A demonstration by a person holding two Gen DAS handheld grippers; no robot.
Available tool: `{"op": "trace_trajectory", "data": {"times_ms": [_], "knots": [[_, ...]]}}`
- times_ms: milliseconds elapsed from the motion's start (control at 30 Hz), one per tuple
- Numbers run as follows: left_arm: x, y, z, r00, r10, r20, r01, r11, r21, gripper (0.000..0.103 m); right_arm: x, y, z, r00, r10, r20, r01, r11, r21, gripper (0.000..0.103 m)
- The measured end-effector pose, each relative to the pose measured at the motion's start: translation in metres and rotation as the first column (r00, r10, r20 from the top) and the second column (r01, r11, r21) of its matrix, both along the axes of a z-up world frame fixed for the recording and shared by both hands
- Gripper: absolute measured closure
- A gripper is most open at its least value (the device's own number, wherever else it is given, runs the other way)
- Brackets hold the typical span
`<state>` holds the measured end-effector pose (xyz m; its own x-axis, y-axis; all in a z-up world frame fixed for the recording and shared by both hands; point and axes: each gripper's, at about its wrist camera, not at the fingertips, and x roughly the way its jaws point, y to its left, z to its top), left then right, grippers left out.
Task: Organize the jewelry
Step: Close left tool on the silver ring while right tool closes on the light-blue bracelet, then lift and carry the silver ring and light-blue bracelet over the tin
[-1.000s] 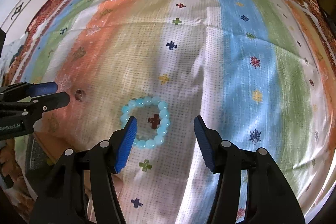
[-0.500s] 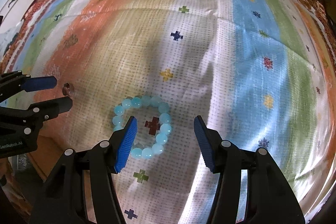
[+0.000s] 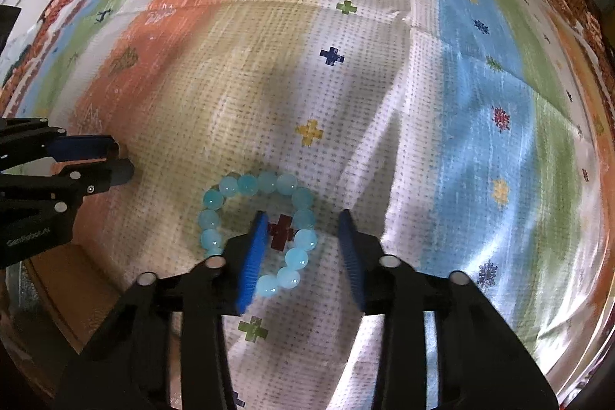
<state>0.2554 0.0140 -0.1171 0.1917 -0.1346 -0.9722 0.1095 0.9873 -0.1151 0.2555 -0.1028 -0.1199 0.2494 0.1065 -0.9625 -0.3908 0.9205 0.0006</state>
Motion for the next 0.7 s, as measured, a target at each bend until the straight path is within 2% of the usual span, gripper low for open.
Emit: {"op": "trace_trajectory", "data": {"times_ms": [67,167,400,700], "knots": [[0.000,0.000,0.000,1.000,-0.002,0.001,0.002,1.000,0.005,0.082,0.000,0.000,0.000,1.000,0.005,-0.004,-0.005,1.000,0.006,0.085],[0.000,0.000,0.000,1.000,-0.005,0.004,0.005,1.000,0.004,0.083,-0.001,0.000,-0.001,1.000,0.009,-0.006,-0.009,1.000,0.014,0.091],[-0.001,0.005,0.009,0.999,0.008,0.032,-0.008,1.000,0.001,0.083,-0.004,-0.002,0.005,1.000,0.004,0.000,-0.004,0.999,0.044,0.091],[-0.011,0.004,0.030,0.992,0.047,0.116,-0.046,0.999,-0.012,0.083,-0.016,-0.002,0.032,0.997,0.010,0.070,-0.018,0.994,0.104,0.091]]}}
